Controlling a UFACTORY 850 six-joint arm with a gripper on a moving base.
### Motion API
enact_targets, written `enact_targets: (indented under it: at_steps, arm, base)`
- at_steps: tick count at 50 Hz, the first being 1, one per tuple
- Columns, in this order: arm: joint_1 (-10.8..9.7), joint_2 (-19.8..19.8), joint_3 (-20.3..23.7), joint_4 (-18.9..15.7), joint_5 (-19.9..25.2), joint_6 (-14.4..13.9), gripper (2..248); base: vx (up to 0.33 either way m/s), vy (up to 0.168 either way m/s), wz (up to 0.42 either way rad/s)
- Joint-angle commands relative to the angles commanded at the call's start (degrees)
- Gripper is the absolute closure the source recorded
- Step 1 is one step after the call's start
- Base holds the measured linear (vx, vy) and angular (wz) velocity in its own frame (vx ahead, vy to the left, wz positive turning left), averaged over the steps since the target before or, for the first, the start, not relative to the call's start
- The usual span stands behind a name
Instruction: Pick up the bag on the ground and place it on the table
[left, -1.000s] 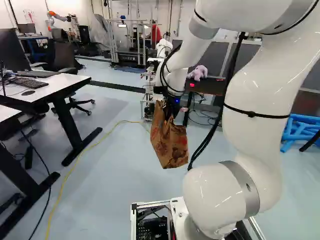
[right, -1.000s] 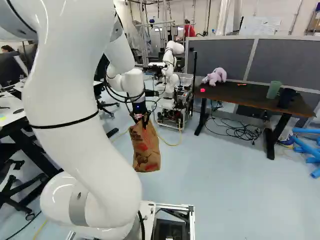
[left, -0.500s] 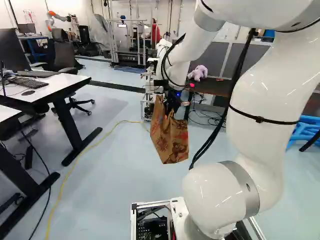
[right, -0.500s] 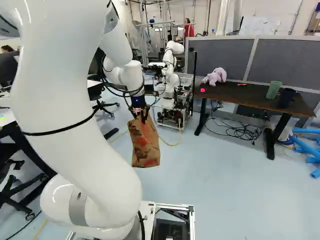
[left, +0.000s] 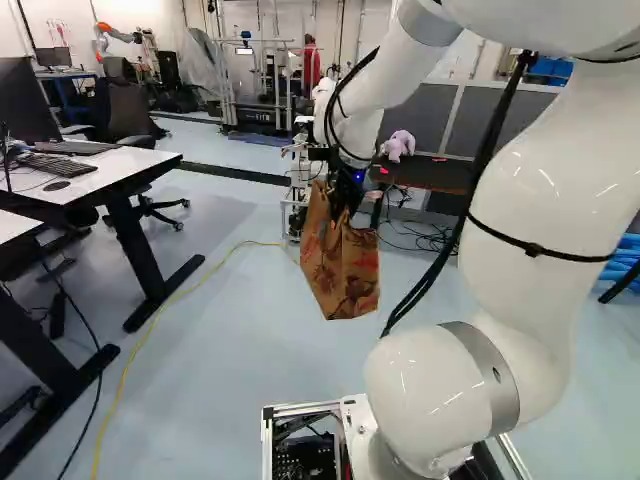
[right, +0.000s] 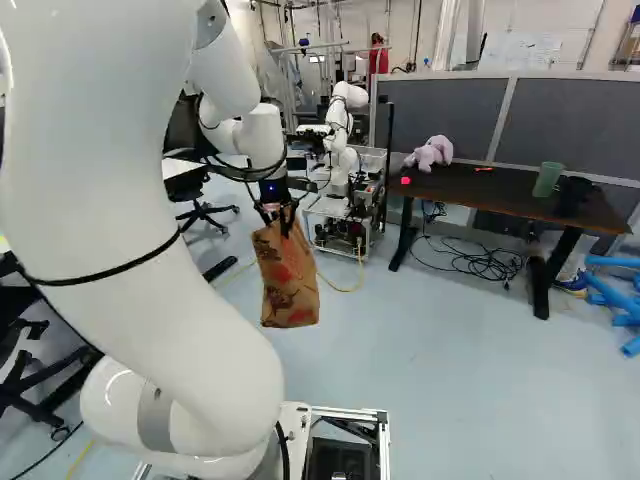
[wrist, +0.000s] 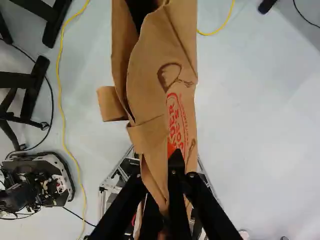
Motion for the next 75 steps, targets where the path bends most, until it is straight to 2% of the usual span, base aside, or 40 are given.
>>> enact_targets:
  at_steps: [55,75]
  arm:
    - [-0.3,6.6,-3.9,0.0,-8.4,0.0,229]
    - [-0.3,7.1,-4.0,0.0,-9.2,0.0,229]
  base:
    - [0.000,0.000,0.000]
    - [0.000,0.000,0.000]
